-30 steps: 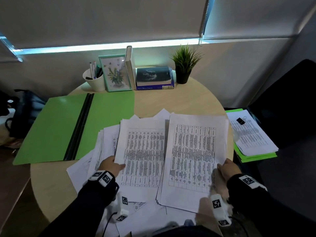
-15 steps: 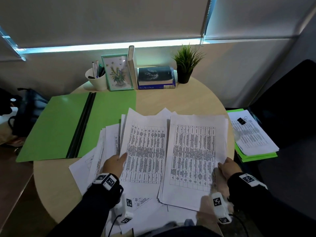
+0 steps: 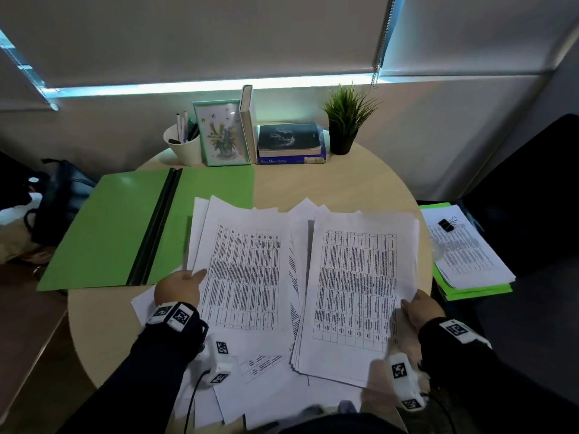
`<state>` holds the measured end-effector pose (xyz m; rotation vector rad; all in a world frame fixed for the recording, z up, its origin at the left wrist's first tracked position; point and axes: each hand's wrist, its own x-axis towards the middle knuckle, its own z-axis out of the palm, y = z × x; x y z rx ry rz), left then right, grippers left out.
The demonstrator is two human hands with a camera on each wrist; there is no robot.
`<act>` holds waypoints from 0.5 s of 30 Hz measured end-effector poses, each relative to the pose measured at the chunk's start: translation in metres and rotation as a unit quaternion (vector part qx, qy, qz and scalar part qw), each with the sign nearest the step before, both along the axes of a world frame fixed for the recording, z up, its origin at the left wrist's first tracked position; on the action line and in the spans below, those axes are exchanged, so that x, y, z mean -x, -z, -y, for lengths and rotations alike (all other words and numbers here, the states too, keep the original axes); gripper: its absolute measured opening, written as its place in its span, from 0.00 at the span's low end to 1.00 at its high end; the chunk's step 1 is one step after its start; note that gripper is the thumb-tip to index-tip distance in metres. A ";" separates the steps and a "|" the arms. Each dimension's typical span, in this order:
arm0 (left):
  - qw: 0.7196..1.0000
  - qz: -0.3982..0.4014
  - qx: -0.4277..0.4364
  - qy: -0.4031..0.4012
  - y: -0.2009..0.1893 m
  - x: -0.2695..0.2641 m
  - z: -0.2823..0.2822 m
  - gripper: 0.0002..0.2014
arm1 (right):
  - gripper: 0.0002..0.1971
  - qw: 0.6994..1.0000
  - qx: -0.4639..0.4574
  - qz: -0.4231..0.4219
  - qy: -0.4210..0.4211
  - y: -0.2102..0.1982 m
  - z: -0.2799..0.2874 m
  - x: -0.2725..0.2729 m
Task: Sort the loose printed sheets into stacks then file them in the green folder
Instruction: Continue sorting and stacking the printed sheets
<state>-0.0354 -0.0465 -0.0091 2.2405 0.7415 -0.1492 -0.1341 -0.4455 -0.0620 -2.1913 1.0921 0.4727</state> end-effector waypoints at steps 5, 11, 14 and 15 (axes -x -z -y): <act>0.994 0.085 0.045 -0.057 -0.005 0.000 0.004 0.19 | 0.18 1.000 0.008 -0.004 -0.008 0.000 -0.001 0.000; 1.000 0.028 -0.007 0.000 -0.009 0.003 -0.004 0.18 | 0.17 1.000 0.014 -0.007 -0.015 -0.004 -0.004 0.000; 0.999 0.042 -0.025 0.006 -0.018 0.006 -0.006 0.18 | 0.17 1.000 0.018 -0.009 -0.016 -0.008 -0.007 0.000; 0.998 0.053 -0.031 0.012 -0.022 0.007 -0.007 0.17 | 0.17 1.000 0.021 -0.007 -0.015 -0.009 -0.009 0.000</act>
